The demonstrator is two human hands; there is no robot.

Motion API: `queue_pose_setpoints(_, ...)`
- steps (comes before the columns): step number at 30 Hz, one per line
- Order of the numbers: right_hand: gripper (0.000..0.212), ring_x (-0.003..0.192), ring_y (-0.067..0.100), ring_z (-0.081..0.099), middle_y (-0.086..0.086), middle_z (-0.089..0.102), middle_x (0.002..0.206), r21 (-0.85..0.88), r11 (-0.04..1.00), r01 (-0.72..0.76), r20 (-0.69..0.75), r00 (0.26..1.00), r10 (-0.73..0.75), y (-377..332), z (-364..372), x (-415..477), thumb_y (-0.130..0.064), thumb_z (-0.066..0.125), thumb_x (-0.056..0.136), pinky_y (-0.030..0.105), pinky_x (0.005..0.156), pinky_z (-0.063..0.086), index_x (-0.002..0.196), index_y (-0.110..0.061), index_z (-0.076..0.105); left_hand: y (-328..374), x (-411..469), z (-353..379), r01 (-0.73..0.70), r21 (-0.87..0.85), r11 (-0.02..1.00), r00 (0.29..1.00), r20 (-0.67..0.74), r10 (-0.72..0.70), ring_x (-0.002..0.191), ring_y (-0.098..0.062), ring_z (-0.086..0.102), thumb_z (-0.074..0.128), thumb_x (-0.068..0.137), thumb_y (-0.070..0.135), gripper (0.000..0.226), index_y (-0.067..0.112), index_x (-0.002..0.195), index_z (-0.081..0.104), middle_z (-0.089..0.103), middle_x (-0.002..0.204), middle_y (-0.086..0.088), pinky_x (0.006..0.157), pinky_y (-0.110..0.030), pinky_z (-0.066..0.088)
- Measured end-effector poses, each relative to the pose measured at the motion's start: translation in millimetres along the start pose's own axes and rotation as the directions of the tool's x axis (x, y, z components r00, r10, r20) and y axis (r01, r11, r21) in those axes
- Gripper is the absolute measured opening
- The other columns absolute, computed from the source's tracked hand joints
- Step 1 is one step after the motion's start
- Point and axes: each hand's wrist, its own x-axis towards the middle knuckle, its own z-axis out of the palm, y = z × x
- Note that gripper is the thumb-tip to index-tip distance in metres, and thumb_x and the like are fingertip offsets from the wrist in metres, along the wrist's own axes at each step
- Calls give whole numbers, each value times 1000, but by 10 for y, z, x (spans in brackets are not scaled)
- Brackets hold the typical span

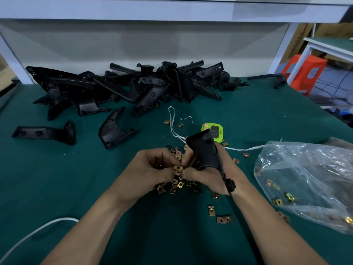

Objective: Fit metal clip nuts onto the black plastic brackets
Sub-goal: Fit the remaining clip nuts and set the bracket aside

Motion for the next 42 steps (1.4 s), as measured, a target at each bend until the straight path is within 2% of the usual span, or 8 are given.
queue_pose_setpoints(4,12,69,15,69,-5,71,75,-14,1000,19,-13,1000,-19,-53,-43,-1,-28,75,68,37,67,59,78,-32,70,10,-1,-5,-4,29,1000,1000,-29,5,65,-11,62,86,73,1,16,8,83,76,73,78,-12,59,-18,49)
queue_pose_setpoints(8,11,69,11,69,-7,71,76,-79,996,39,15,999,-38,-52,-58,-16,-27,75,71,36,65,59,81,-29,71,28,-8,16,36,42,998,997,-66,-33,63,-12,64,85,67,11,11,11,76,78,75,76,-14,58,-18,50)
queue_pose_setpoints(12,14,74,11,71,-5,74,81,-53,997,59,13,998,-58,-42,-71,-16,-20,82,72,20,66,55,83,-27,74,64,-20,3,38,40,998,996,-83,-34,63,-12,67,86,64,12,12,11,74,80,76,76,-14,58,-18,51)
queue_pose_setpoints(20,17,71,13,70,-3,72,76,-17,999,33,-15,999,-33,-78,-85,-9,-20,86,71,38,66,59,78,-26,73,79,-45,71,28,57,998,976,-218,-14,62,-11,70,88,58,16,18,15,75,83,78,74,-11,58,-18,52)
queue_pose_setpoints(27,17,68,10,69,-4,72,72,42,999,20,-67,998,-17,-56,-108,13,-17,85,70,24,62,53,73,-28,72,57,-19,183,14,43,999,940,-341,1,68,-16,73,89,62,10,21,19,80,84,79,78,-7,64,-22,57)
queue_pose_setpoints(34,14,67,10,67,-2,71,73,76,997,16,-32,999,-13,-32,-96,26,-26,84,69,21,62,51,73,-29,72,57,11,164,95,-71,993,947,-301,-112,65,-11,71,87,51,20,27,19,77,84,78,76,-9,62,-15,53)
queue_pose_setpoints(39,21,67,5,68,-7,71,73,54,998,31,-40,999,-29,-9,-94,22,-11,84,69,16,62,51,72,-27,71,69,-17,214,123,88,989,917,-391,-80,69,-13,74,93,61,14,25,30,78,83,79,76,1,65,-21,56)
queue_pose_setpoints(42,22,67,10,69,-5,72,72,80,997,9,-60,998,-4,-22,-119,36,-4,84,69,18,62,52,71,-22,70,75,-72,319,82,287,954,867,-493,74,66,1,70,90,71,12,34,44,77,81,76,73,16,60,-9,49)
